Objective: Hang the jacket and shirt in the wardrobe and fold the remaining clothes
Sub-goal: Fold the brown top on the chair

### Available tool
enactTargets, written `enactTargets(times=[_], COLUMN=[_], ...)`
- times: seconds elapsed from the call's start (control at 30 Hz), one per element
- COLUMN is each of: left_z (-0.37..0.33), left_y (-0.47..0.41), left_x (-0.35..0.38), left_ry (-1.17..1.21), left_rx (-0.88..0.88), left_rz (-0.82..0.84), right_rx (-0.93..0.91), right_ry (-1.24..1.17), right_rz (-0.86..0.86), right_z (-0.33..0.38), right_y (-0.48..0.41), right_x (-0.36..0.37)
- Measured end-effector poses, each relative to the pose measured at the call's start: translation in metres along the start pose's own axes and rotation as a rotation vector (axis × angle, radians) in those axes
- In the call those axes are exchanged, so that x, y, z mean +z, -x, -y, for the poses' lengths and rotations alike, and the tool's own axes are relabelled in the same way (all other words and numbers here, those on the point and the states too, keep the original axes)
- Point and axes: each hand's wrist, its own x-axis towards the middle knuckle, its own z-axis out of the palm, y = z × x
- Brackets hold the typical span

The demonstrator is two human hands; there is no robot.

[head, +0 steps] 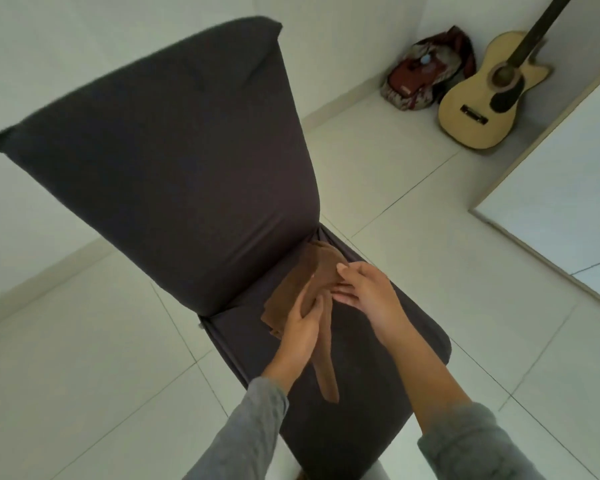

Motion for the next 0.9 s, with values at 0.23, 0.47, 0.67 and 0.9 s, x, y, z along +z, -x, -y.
enactTargets(times=[0.23,0.47,0.67,0.9], left_z=[-0.096,-0.143,-0.17,-0.207], left_y=[0.037,0.079,0.13,0.206], left_x=[0.001,0.076,0.152,0.254], left_ry=[0.366,0.543,0.544,0.478], left_rx=[-0.229,-0.226,-0.175,-0.054], left_rz=[0.101,0.265,0.505,0.8], right_rx=[0.18,0.405,0.052,-0.276], right_ry=[0.154,-1.043,-1.27,-1.129], right_rz=[-0.289,-0.102,-0.185,-0.437], right_z=[-0.025,-0.046,0.035,0.126], right_y=[0.071,0.131,0.163,0.226], right_x=[-0.027,-0.064,-0.142,-0.276])
